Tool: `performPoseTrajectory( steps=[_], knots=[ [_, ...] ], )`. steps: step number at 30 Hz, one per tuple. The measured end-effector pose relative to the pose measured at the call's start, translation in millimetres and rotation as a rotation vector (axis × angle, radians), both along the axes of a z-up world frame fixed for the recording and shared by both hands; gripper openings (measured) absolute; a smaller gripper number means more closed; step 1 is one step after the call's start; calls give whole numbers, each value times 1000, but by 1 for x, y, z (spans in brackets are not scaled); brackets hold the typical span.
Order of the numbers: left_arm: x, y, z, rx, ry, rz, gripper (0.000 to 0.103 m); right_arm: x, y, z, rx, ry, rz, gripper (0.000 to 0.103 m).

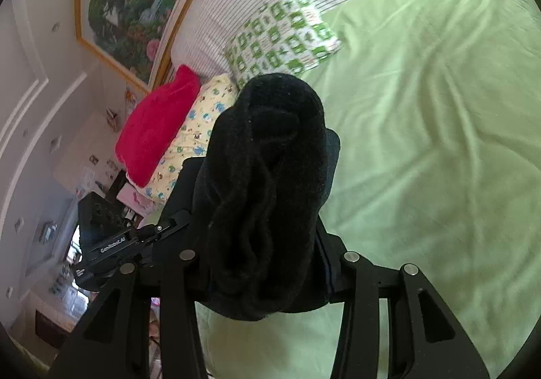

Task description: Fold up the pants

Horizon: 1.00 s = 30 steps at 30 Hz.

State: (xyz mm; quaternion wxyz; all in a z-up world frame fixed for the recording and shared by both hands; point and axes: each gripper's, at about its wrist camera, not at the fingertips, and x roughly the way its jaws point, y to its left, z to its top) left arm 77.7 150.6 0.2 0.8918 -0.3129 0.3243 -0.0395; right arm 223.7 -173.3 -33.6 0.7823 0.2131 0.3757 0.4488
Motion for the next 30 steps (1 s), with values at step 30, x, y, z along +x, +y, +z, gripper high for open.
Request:
performPoseTrajectory(
  steps=[30],
  knots=[
    [51, 42, -36, 169, 100, 128, 57, 81, 78, -26, -175, -23, 128, 58]
  ],
)
